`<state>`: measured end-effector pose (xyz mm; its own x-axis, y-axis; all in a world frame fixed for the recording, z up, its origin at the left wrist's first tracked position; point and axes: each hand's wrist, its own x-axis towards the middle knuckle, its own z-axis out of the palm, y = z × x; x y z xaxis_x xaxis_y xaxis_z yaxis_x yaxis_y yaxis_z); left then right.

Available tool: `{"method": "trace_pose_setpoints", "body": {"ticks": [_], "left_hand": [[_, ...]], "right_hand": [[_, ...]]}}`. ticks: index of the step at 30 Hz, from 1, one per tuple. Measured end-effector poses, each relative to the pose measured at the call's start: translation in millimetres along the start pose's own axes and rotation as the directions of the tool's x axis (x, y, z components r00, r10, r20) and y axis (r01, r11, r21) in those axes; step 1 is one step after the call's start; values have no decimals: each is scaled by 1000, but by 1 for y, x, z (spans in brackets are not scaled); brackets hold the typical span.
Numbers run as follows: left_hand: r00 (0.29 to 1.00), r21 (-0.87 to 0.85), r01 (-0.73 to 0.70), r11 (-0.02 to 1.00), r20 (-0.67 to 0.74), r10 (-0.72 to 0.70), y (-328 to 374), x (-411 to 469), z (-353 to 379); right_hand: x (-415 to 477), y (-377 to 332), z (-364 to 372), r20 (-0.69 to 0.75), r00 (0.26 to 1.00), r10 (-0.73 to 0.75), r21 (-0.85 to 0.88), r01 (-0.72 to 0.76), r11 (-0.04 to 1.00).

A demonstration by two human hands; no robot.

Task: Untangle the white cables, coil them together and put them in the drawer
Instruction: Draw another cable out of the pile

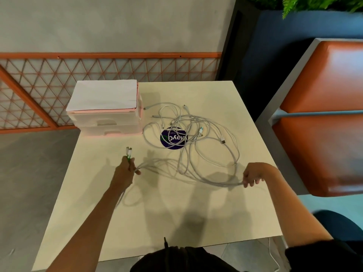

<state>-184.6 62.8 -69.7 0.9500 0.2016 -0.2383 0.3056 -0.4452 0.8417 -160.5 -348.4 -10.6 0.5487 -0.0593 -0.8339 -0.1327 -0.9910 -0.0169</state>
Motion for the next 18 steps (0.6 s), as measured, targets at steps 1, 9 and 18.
{"method": "trace_pose_setpoints", "body": {"ticks": [1, 9, 18], "left_hand": [[1000, 91, -28, 995, -11, 29, -6, 2, -6], [993, 203, -84, 976, 97, 65, -34, -3, -21], [965, -317, -35, 948, -258, -51, -23, 9, -59]], "right_hand": [[4, 4, 1, -22, 998, 52, 10, -52, 999], [32, 19, 26, -226, 936, 270, -12, -280, 960], [43, 12, 29, -319, 906, 279, 30, -285, 958]]}}
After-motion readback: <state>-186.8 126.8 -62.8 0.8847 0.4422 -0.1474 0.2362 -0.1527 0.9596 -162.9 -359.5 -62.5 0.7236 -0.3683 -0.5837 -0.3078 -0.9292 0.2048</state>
